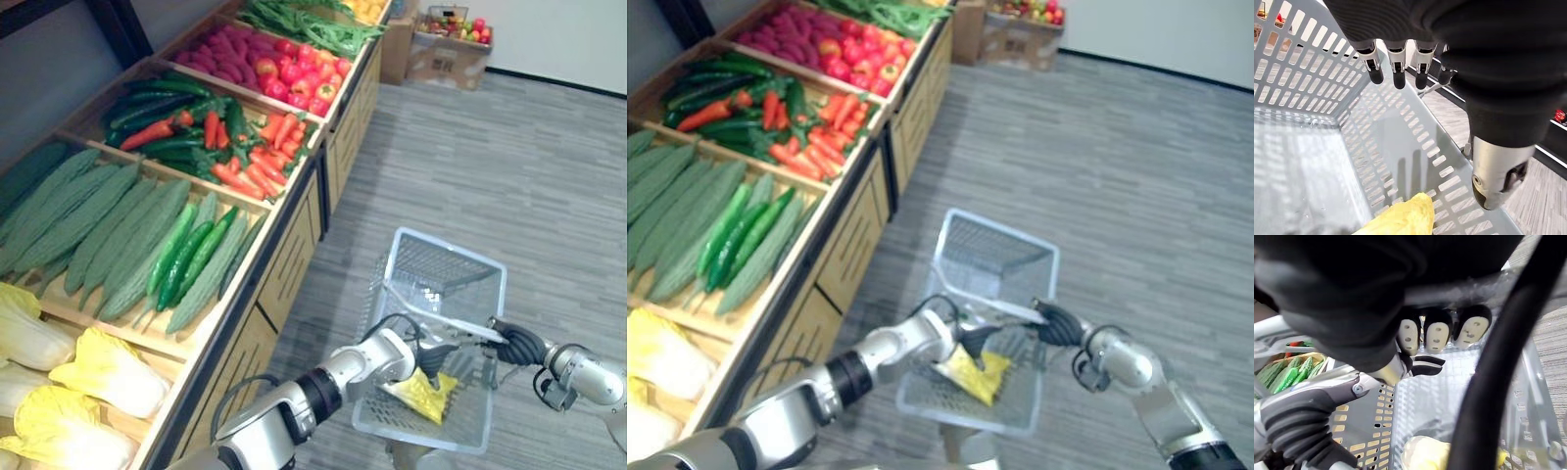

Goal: Pick vegetable in the basket

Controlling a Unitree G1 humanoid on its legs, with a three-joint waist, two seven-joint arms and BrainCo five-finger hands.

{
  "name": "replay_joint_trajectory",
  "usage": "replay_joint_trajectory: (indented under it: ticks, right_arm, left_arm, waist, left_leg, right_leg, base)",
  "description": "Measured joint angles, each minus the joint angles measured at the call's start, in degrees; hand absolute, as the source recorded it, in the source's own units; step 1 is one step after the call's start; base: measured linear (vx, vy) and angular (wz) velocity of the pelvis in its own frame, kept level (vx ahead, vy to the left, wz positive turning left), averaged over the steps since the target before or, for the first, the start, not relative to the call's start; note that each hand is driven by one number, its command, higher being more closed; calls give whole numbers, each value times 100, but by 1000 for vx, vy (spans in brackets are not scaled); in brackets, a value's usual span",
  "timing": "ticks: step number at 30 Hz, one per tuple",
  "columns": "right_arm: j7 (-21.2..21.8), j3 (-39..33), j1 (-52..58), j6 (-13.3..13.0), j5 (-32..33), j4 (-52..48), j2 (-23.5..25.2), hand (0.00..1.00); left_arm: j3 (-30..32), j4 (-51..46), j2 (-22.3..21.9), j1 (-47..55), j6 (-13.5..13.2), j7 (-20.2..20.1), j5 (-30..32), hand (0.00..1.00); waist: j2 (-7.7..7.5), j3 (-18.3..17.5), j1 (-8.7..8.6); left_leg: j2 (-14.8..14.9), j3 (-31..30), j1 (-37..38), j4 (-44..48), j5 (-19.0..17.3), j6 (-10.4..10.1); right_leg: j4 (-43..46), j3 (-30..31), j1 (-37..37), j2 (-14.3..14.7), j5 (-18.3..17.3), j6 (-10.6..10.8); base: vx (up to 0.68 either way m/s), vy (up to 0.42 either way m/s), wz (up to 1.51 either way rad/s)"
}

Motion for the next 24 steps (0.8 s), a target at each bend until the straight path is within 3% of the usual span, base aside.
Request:
replay_joint_trajectory:
  ticks: [4,8,11,13,16,17,18,21,24]
  right_arm:
    - [-3,-1,10,0,0,1,34,100]
    - [7,-233,105,7,6,81,179,100]
    - [-9,-425,111,-36,69,261,325,100]
    - [-9,-444,102,-198,108,404,401,100]
    - [-92,-446,46,-310,106,713,563,100]
    - [-219,-474,-92,-241,106,1173,738,100]
    - [-390,-541,-241,-126,105,1626,935,100]
    - [-627,-615,-549,212,-116,2381,1146,100]
    - [-844,-917,-409,294,-361,2792,1266,100]
  left_arm:
    - [-59,-101,5,-2,-4,-24,-94,0]
    - [-217,-1045,141,-2,61,-280,-592,0]
    - [-328,-1678,451,9,116,-575,-1450,0]
    - [-410,-2153,836,21,241,-884,-2319,0]
    - [-455,-2781,1208,140,364,-1009,-3160,0]
    - [-540,-3644,1304,255,273,-1006,-3719,0]
    - [-777,-4499,1233,285,-28,-976,-4240,0]
    - [-1018,-5627,975,272,-659,-915,-4905,0]
    - [-909,-5702,1494,291,-663,-821,-5681,0]
  waist:
    - [2,-1,-1]
    - [7,-4,36]
    - [9,-6,52]
    - [17,-11,85]
    - [19,-13,132]
    - [26,-19,218]
    - [33,-22,309]
    - [53,-37,508]
    - [80,-66,620]
  left_leg:
    - [1,-47,-26,0,5,9]
    - [-3,-185,-80,-4,30,47]
    - [-3,-340,-138,-6,48,77]
    - [-7,-481,-192,-3,64,103]
    - [-7,-634,-271,4,81,127]
    - [-7,-737,-334,14,85,132]
    - [-13,-851,-379,13,104,160]
    - [-30,-1124,-556,30,150,216]
    - [-102,-1597,-798,13,223,296]
  right_leg:
    - [0,-45,6,-22,0,0]
    - [19,-186,47,-71,1,-1]
    - [26,-335,115,-130,0,-1]
    - [76,-439,114,-166,-2,-2]
    - [124,-607,112,-217,-20,-28]
    - [133,-696,114,-252,-30,-41]
    - [134,-830,123,-311,-41,-43]
    - [133,-1090,157,-425,-40,-43]
    - [154,-1532,236,-623,-91,-47]
  base:
    - [-1,1,7]
    - [-25,8,20]
    - [-49,0,24]
    - [-52,-1,24]
    - [-45,-6,32]
    - [-44,-9,47]
    - [-34,-5,49]
    - [-30,-2,54]
    - [-89,-6,79]
